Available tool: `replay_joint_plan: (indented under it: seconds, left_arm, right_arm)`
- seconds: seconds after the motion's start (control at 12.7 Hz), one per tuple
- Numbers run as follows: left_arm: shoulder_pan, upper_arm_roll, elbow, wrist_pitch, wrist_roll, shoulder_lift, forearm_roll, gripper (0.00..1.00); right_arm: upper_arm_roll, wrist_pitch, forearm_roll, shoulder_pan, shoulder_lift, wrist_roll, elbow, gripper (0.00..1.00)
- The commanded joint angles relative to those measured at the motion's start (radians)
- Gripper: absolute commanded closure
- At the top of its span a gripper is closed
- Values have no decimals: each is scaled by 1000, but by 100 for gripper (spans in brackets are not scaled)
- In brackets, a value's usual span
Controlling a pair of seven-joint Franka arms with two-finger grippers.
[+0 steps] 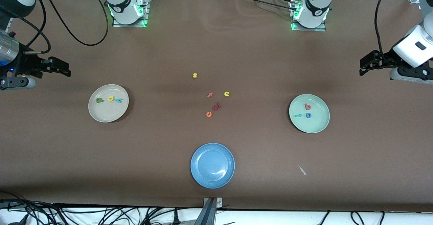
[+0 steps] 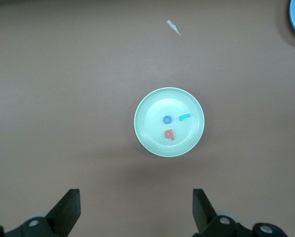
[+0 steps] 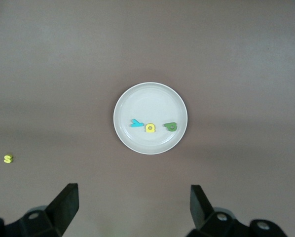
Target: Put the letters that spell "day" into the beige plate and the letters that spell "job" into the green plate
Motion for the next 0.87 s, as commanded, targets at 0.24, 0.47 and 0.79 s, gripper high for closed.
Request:
replay_joint_plan:
  seconds: [0.24,0.47,0.79]
  left_arm:
    - [-47,31,-18,12,24,-10,-21,0]
    - [-83,60,-20,12,24,-8,-21,0]
    - [-69,59,-18,9,24,0,-21,0]
  right_arm:
    - [8,-9,-6,5,-19,85,-14,0]
    - [8,-9,-6,5,-19,87,-13,0]
    - [8,-10,-6,3,-13,87,-14,0]
